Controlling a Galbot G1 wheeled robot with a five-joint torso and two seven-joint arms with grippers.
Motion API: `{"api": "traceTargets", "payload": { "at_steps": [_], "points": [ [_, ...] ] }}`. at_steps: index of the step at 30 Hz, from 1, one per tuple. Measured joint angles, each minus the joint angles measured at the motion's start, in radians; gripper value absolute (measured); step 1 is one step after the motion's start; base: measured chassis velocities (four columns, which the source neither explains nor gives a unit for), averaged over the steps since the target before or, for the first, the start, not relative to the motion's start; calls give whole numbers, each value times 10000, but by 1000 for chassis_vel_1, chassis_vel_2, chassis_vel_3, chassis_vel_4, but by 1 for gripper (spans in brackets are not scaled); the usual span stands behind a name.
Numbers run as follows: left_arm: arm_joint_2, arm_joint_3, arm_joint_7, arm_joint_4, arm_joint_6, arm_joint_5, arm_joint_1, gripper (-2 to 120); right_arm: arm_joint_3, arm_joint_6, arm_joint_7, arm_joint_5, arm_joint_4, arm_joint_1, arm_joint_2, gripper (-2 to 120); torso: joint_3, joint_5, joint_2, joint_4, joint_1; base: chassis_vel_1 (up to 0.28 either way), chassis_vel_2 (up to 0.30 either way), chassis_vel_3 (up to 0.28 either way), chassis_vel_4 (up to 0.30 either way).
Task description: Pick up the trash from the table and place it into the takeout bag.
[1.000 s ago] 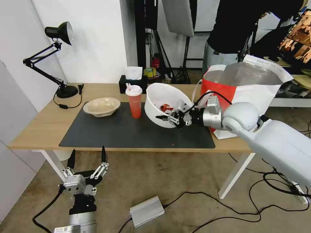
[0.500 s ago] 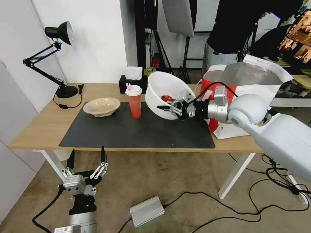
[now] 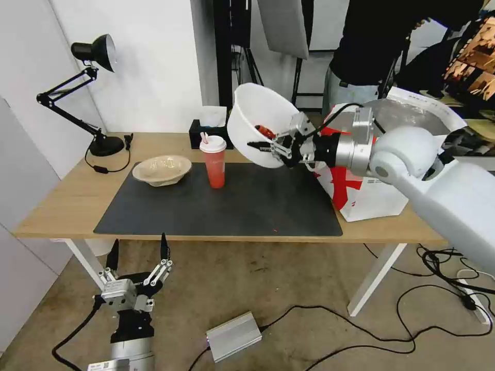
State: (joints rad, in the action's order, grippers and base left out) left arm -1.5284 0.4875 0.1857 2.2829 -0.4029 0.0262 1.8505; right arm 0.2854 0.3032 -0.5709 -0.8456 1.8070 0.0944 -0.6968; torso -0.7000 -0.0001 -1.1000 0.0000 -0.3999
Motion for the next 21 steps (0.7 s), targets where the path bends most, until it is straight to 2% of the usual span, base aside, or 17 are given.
{"api": "traceTargets", "payload": {
  "at_steps": [21],
  "points": [
    [-238,-65,-7,92,-227,-195,166,100,48,87,113,-607,-294,-827,9,0,0,1,0,0,0,0,0,0,0]
  ]
}}
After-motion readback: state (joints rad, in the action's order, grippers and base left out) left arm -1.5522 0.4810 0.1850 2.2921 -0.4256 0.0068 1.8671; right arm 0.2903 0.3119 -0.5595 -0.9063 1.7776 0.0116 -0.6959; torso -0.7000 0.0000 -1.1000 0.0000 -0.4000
